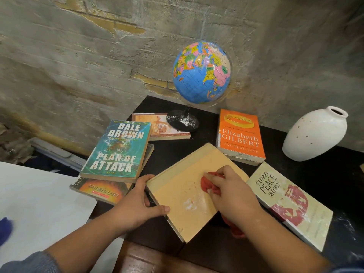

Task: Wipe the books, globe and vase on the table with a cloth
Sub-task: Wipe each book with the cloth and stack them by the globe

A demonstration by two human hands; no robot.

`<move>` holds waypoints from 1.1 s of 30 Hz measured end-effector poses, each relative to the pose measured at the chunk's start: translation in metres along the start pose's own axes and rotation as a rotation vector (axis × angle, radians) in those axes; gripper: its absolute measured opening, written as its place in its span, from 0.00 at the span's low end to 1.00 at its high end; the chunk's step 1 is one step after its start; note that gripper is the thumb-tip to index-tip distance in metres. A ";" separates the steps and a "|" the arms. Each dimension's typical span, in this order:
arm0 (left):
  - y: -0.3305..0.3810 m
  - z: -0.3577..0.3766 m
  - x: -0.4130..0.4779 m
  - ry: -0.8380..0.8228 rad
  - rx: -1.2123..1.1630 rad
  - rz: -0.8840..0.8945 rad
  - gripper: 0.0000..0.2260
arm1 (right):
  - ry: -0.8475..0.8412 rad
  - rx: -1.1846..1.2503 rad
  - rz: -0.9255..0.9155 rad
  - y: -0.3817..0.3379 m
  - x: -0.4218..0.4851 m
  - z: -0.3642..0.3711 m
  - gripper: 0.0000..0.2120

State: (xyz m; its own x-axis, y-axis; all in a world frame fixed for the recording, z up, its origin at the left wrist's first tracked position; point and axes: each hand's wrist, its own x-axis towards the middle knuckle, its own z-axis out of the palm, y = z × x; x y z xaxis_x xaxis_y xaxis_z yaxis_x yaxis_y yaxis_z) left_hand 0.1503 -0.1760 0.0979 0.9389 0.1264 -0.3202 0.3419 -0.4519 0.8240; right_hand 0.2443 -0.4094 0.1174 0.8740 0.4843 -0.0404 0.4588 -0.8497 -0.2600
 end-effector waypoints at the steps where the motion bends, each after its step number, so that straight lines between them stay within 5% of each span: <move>1: 0.000 0.000 0.000 0.003 -0.001 0.004 0.39 | -0.028 -0.004 -0.046 -0.004 0.000 0.001 0.24; 4: -0.001 -0.001 0.000 0.007 0.002 0.007 0.40 | -0.104 0.016 -0.150 -0.011 0.001 0.002 0.24; 8: -0.003 0.000 0.002 0.003 0.003 0.004 0.39 | -0.030 -0.031 -0.050 -0.007 0.016 -0.003 0.23; 13: -0.005 -0.001 0.004 -0.004 0.003 -0.002 0.40 | -0.189 0.012 -0.227 -0.023 0.012 0.000 0.24; 17: -0.009 -0.001 0.005 -0.003 0.018 -0.004 0.40 | -0.093 0.017 -0.128 -0.016 0.014 -0.002 0.24; 21: -0.011 -0.002 0.005 0.003 0.006 -0.007 0.41 | -0.215 0.023 -0.271 -0.022 0.003 0.000 0.24; 29: -0.010 0.000 0.005 0.001 0.007 -0.003 0.41 | -0.197 0.055 -0.247 -0.015 -0.008 0.000 0.24; 33: -0.010 -0.001 0.005 0.009 -0.007 0.008 0.40 | -0.063 0.068 -0.094 -0.001 -0.011 0.000 0.23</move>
State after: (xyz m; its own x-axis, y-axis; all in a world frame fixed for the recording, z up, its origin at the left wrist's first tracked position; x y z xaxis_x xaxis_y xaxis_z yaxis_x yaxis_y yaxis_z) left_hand 0.1514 -0.1704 0.0886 0.9417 0.1308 -0.3099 0.3350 -0.4468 0.8295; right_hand 0.2339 -0.4136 0.1186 0.8148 0.5751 -0.0732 0.5244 -0.7849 -0.3300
